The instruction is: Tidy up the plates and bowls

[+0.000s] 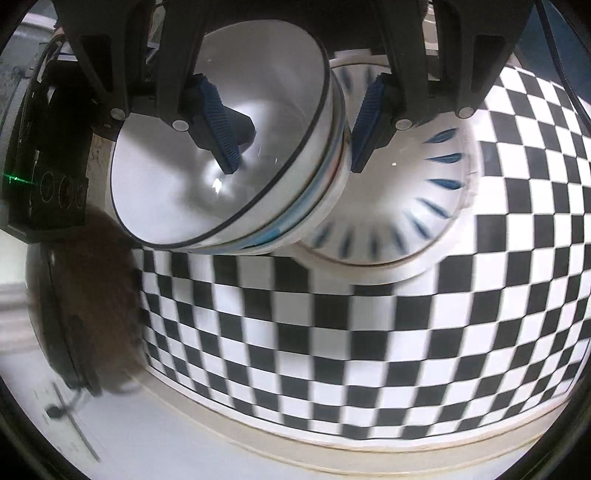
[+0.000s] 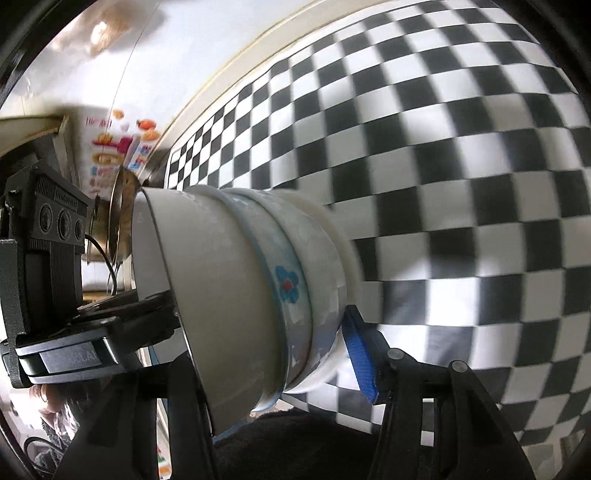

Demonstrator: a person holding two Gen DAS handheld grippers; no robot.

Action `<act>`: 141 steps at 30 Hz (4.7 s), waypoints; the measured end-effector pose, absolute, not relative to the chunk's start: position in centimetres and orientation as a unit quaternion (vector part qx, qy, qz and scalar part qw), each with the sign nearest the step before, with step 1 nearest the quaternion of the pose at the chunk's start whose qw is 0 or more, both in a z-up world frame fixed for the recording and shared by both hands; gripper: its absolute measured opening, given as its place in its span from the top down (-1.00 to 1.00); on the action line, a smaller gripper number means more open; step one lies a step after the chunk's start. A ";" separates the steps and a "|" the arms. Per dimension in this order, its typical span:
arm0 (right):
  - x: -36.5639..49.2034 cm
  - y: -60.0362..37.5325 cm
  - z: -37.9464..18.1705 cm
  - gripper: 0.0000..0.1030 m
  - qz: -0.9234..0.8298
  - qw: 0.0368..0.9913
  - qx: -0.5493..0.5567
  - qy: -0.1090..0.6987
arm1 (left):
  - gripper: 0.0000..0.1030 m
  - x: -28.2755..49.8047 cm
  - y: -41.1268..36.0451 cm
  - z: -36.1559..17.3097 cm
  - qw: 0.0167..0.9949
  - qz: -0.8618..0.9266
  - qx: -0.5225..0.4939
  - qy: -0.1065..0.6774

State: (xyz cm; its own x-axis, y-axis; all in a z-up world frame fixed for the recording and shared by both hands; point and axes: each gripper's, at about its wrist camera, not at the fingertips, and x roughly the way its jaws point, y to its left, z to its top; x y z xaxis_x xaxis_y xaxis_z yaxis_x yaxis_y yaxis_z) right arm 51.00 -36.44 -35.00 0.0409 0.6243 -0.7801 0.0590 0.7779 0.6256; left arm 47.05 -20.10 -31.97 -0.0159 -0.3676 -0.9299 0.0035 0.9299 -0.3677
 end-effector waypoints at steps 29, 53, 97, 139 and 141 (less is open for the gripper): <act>51.9 -30.2 -36.5 0.17 0.207 0.676 0.173 0.686 | -0.09 44.6 -14.0 -35.4 0.672 -0.112 -0.183 0.708; 50.3 -30.0 -33.8 0.19 0.169 0.715 0.104 0.670 | -0.04 42.8 -14.3 -32.9 0.724 -0.053 -0.117 0.677; 35.6 -34.4 -9.1 -0.98 0.060 0.903 -0.006 0.426 | -0.93 29.9 -17.2 -13.4 0.892 0.072 0.001 0.446; 1.1 -30.5 7.0 -0.98 -0.055 0.959 -0.008 0.279 | -0.93 3.1 -12.3 -0.4 0.951 0.003 0.022 0.308; 0.9 -30.8 6.9 -0.98 -0.054 0.958 -0.006 0.282 | -0.93 2.7 -12.5 -0.4 0.951 0.002 0.024 0.308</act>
State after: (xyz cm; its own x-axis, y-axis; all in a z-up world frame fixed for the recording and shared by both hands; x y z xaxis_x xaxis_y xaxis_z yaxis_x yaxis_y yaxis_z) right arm 0.90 -30.80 6.92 0.8357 -0.1066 -0.5388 0.0997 0.9941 -0.0419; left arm 2.74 -12.52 -0.39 0.8106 0.0174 -0.5853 0.0116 0.9989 0.0457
